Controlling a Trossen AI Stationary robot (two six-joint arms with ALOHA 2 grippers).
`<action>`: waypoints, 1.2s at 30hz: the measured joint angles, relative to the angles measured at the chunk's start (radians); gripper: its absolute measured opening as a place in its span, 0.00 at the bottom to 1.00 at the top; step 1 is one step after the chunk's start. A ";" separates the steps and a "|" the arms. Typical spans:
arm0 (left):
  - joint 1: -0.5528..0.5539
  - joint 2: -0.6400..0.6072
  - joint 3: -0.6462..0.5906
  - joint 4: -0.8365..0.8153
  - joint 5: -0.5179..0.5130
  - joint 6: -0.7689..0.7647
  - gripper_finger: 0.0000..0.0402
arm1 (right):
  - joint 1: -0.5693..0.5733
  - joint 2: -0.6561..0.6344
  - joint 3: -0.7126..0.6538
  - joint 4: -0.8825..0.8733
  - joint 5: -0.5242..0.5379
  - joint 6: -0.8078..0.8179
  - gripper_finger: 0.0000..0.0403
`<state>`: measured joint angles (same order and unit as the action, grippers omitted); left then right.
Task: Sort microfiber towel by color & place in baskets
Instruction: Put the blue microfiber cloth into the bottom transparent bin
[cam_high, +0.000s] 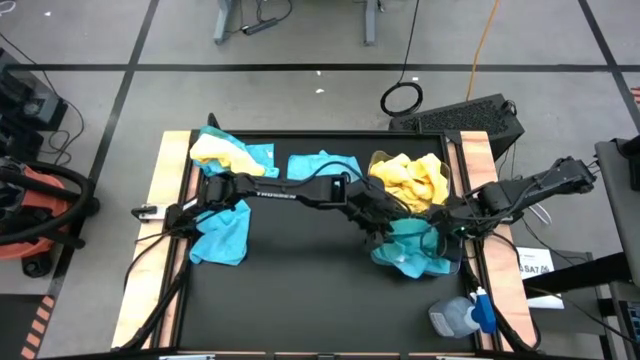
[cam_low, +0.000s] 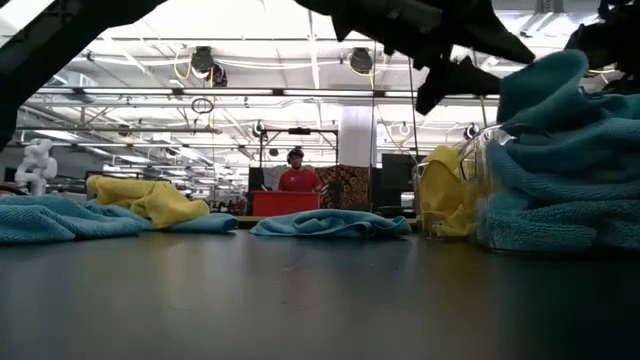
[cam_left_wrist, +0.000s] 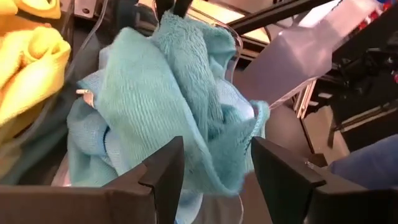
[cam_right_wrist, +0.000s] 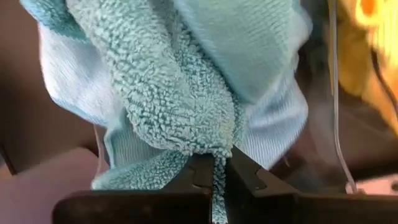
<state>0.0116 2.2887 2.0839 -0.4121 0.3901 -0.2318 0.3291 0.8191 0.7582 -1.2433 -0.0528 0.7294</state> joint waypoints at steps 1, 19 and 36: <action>0.000 0.000 0.014 -0.018 0.000 0.008 0.48 | 0.001 0.000 0.000 -0.010 -0.004 0.000 0.01; -0.001 -0.011 0.093 -0.066 0.011 0.005 0.48 | 0.000 0.060 -0.201 0.160 -0.029 -0.007 0.04; -0.001 -0.074 0.092 -0.129 0.014 0.004 0.48 | 0.000 0.062 -0.128 0.179 -0.060 0.046 0.15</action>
<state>0.0109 2.2144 2.1761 -0.5415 0.4046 -0.2279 0.3290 0.8808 0.6297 -1.0640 -0.1125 0.7757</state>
